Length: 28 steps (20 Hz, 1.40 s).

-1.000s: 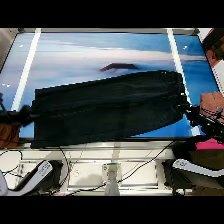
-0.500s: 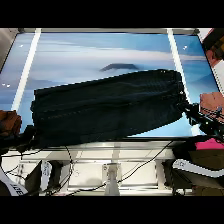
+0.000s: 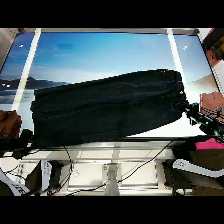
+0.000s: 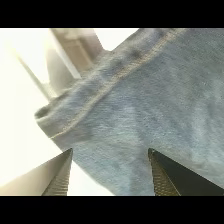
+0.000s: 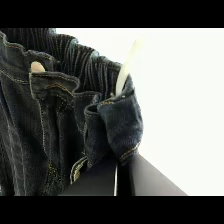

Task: Fold the clothes and pants, and hang the long-sleeved shirts on hangers.

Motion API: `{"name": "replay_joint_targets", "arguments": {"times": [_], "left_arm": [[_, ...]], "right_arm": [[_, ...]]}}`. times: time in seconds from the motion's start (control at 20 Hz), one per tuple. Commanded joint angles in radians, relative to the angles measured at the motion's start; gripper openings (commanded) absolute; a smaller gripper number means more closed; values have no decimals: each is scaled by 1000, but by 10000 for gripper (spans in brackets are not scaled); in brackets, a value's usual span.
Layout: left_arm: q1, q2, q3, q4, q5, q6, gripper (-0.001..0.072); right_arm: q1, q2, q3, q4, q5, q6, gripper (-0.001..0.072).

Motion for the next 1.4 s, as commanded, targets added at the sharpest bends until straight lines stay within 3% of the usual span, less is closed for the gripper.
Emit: {"name": "replay_joint_targets", "arguments": {"times": [0.0,0.3,0.75,1.1,1.15,1.3,1.35], "left_arm": [[1,1,-10,79,-19,-71,564],[1,1,-59,34,113,-92,564],[1,0,-138,34,172,-103,563],[1,0,-143,-68,357,-146,560],[1,0,-143,-76,371,-146,553],[1,2,-141,-184,369,-145,403],[1,3,-140,-254,370,-129,403]], "right_arm": [[1,1,-1,0,5,0,34],[0,1,-1,0,0,0,33],[0,1,-1,0,-3,0,34],[0,1,-1,0,-7,0,33],[0,1,-1,0,-8,0,34],[0,1,-1,0,-6,0,34],[0,1,-1,0,-5,0,34]]}}
